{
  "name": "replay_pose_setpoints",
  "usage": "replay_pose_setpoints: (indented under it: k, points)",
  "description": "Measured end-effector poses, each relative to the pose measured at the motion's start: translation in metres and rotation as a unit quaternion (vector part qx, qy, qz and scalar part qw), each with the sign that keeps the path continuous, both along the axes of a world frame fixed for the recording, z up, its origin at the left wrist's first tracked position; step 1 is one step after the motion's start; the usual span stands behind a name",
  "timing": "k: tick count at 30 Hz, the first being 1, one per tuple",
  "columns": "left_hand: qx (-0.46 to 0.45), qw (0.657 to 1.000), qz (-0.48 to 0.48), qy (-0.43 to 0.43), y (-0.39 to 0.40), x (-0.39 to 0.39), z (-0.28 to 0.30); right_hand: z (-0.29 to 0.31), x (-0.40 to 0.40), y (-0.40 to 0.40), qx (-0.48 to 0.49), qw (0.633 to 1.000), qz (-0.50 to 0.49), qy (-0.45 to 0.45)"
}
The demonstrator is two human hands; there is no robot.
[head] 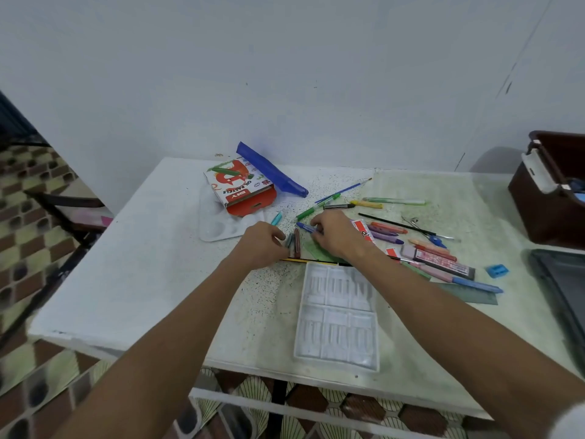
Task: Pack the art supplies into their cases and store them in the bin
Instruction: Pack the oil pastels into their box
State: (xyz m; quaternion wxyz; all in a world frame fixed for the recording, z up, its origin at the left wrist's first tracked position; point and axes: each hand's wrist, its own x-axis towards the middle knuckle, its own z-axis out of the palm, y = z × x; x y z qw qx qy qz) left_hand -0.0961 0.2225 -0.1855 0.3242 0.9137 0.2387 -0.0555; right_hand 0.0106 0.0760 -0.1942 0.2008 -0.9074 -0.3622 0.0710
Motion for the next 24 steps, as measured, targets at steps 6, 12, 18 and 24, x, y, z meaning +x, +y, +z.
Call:
replay_pose_setpoints:
  k: [6,12,18,24]
  points:
    - [0.012,0.994,0.091,-0.064,-0.007,-0.008,0.008,0.012,-0.013,-0.008,0.062,0.997,-0.039,0.030]
    - [-0.074,0.986,0.107,-0.104,-0.032,-0.039,0.017,0.018,-0.061,-0.052,0.175,0.974,-0.085,0.117]
    - [-0.126,0.983,0.087,-0.101,-0.061,-0.063,0.009,0.011,-0.099,-0.074,0.170,0.965,-0.113,0.165]
    - [-0.128,0.984,0.073,-0.098,-0.072,-0.068,0.004,0.003,-0.111,-0.068,0.183,0.957,-0.127,0.184]
